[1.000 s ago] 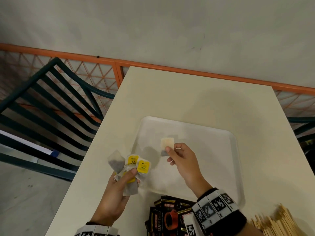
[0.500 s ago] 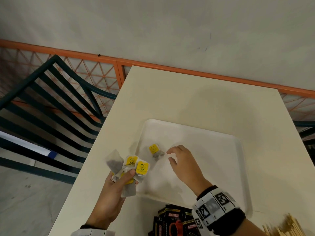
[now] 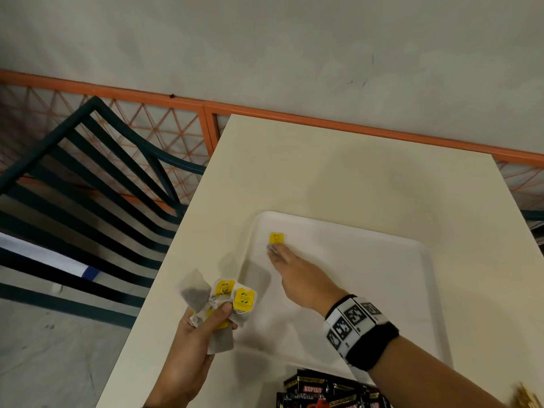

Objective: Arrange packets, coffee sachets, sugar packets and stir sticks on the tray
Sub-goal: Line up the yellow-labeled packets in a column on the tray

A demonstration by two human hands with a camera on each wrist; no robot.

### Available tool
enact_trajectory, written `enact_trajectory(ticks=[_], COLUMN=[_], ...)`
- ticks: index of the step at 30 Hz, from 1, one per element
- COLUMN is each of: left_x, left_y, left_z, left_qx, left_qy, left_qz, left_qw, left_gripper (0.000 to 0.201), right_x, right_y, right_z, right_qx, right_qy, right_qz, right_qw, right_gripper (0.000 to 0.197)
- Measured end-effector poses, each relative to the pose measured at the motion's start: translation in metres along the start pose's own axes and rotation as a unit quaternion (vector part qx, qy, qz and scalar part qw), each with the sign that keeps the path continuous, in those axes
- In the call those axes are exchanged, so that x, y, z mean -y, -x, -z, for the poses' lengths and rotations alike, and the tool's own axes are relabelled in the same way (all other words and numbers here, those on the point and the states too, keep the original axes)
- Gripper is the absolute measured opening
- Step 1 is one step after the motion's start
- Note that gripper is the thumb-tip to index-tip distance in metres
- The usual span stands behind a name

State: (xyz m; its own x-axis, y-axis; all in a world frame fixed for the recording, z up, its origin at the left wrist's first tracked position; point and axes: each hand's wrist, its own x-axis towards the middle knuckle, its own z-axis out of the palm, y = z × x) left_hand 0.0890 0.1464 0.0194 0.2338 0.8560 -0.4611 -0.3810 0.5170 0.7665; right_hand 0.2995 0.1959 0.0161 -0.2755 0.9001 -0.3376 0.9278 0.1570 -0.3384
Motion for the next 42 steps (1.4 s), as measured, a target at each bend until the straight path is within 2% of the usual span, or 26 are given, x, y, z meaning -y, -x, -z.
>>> enact_trajectory(ticks=[2, 5, 6, 9, 11, 18, 20, 23, 25, 27, 29, 31, 32, 33, 36, 37, 39, 42], left_x=[0.0, -0.004, -0.004, -0.003, -0.002, -0.001, 0.0, 0.001, 0.0, -0.001, -0.002, -0.002, -0.003, -0.003, -0.001, 0.001, 0.003, 0.002], left_y=[-0.002, -0.003, -0.004, -0.006, -0.008, -0.01, -0.01, -0.01, -0.011, -0.013, -0.015, -0.017, -0.018, -0.019, -0.02, -0.021, -0.022, -0.023], left_z=[0.001, -0.001, -0.001, 0.0, 0.001, 0.003, 0.004, 0.004, 0.001, -0.001, -0.004, -0.006, -0.008, -0.008, -0.008, -0.007, -0.006, -0.007], left_qx=[-0.003, -0.002, 0.0, 0.01, 0.008, 0.001, 0.002, 0.001, -0.008, -0.018, -0.022, -0.029, -0.035, -0.037, -0.038, -0.038, -0.045, -0.063], left_qy=[-0.002, -0.006, -0.006, -0.018, -0.02, -0.011, -0.018, -0.01, -0.005, 0.004, 0.022, 0.032, 0.027, 0.02, -0.01, -0.015, -0.012, -0.004], left_qz=[0.004, 0.003, 0.001, -0.005, -0.002, 0.009, 0.007, 0.005, 0.004, -0.003, -0.008, -0.019, -0.024, -0.031, -0.038, -0.038, -0.038, -0.028], left_qw=[1.0, 1.0, 1.0, 1.0, 1.0, 1.0, 1.0, 1.0, 1.0, 1.0, 0.999, 0.999, 0.999, 0.999, 0.999, 0.998, 0.998, 0.998], left_gripper=[0.032, 0.033, 0.037, 0.067, 0.077, 0.08, 0.09, 0.095, 0.095, 0.09, 0.071, 0.046, 0.046, 0.051, 0.078, 0.078, 0.06, 0.027], right_x=[0.002, 0.005, 0.006, 0.009, 0.01, 0.005, 0.006, 0.013, 0.021, 0.029, 0.038, 0.046, 0.05, 0.052, 0.056, 0.055, 0.053, 0.044], right_y=[-0.01, -0.021, -0.024, -0.03, -0.034, -0.045, -0.041, -0.03, -0.02, -0.011, 0.001, 0.012, 0.017, 0.021, 0.024, 0.023, 0.02, 0.013], right_z=[0.002, 0.003, 0.004, 0.007, 0.008, 0.006, 0.005, 0.005, 0.005, 0.007, 0.01, 0.012, 0.011, 0.009, -0.002, -0.005, -0.009, -0.006], right_qx=[0.003, 0.005, 0.007, 0.012, 0.014, 0.019, -0.004, -0.088, -0.116, -0.096, -0.025, 0.046, 0.061, 0.061, 0.016, -0.001, -0.032, -0.076], right_qy=[-0.001, -0.004, -0.004, -0.011, -0.014, -0.043, -0.064, -0.109, -0.169, -0.284, -0.424, -0.528, -0.566, -0.593, -0.632, -0.648, -0.679, -0.696], right_qz=[-0.01, -0.016, -0.017, -0.022, -0.02, -0.027, -0.017, -0.007, -0.048, -0.12, -0.169, -0.171, -0.158, -0.144, -0.142, -0.148, -0.162, -0.188], right_qw=[1.0, 1.0, 1.0, 1.0, 1.0, 0.999, 0.998, 0.99, 0.977, 0.946, 0.89, 0.831, 0.807, 0.79, 0.761, 0.747, 0.716, 0.689], right_gripper=[0.062, 0.062, 0.063, 0.064, 0.063, 0.061, 0.059, 0.048, 0.038, 0.036, 0.047, 0.05, 0.047, 0.041, 0.014, 0.008, 0.006, 0.011])
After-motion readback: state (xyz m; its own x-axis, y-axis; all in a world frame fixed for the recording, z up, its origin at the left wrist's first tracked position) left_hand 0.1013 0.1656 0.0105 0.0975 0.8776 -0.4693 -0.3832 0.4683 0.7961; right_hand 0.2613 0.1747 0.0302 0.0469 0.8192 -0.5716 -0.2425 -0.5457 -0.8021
